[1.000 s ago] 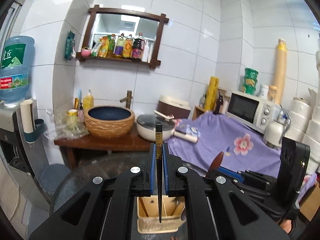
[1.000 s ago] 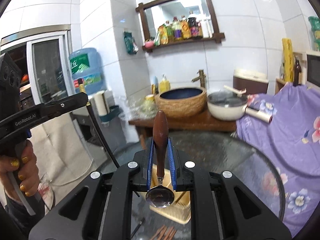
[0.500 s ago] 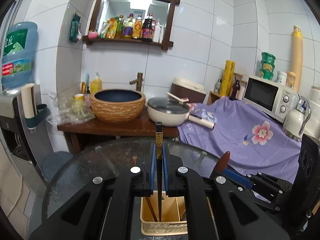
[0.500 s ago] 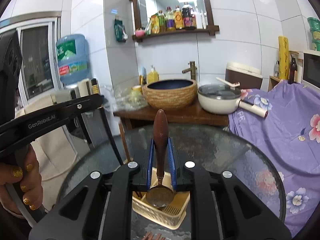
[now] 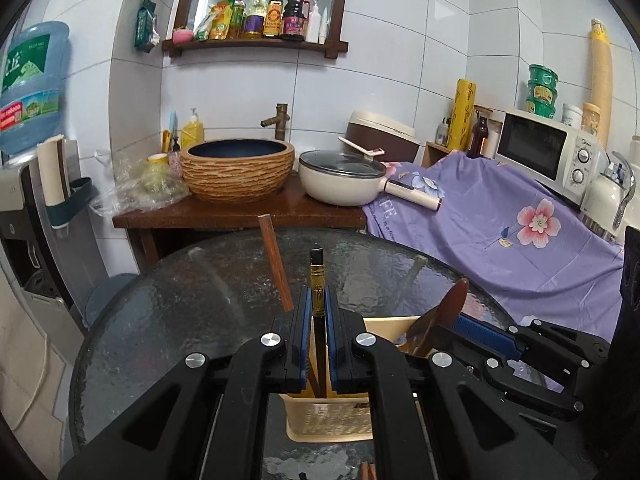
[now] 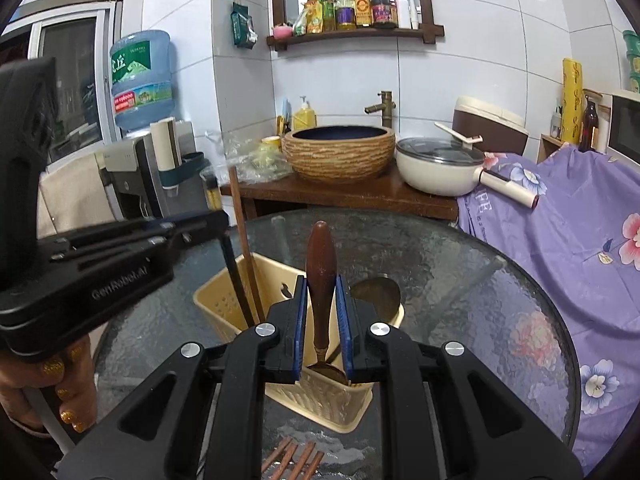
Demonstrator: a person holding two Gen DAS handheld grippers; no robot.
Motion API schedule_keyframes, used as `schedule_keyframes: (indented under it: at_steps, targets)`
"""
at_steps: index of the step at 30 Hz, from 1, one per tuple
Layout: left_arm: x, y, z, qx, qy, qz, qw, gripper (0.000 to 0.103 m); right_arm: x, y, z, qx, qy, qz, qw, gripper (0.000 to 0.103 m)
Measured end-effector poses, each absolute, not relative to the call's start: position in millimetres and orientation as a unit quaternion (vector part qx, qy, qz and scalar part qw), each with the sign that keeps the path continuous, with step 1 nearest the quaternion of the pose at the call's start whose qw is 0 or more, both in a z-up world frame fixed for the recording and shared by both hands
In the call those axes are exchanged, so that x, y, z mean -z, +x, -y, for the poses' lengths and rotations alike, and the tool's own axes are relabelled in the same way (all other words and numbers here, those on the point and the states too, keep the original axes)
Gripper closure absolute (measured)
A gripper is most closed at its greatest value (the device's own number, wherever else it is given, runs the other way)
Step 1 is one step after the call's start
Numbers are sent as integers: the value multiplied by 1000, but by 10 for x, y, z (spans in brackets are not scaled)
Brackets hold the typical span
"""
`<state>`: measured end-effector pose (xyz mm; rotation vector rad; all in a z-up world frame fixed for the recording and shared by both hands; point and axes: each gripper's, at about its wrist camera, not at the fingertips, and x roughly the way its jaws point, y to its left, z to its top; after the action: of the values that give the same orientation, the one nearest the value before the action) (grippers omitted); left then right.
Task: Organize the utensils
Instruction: 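Open both grippers and pull them back from the holder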
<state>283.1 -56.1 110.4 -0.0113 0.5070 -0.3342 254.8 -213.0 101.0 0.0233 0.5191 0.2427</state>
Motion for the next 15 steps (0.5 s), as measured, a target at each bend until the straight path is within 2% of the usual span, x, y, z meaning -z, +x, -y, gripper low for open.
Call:
schedule_keyframes:
  at_steps: [5,7,9,11,15]
  targets:
    - [-1127,2816,569,169,-2,-254,952,96,-943,2527,2168,-125,16,-253,959,87]
    - [-1134,2802,553,172,-2,-257,951,89,-957,2492,2165,-122,14,-246,961,80]
    - [-1138,2755,511,174,-6,-255,951,65,-972,2388,2171,-122,10,-231,965,66]
    - [-1133,2684,468,172,-8,-250,953,49,-973,2263,2165,-122,7,-225,967,64]
    - [-1005,2458,362,161,1,-253,954,32,-835,2039,2139,-109,-1,-247,963,64]
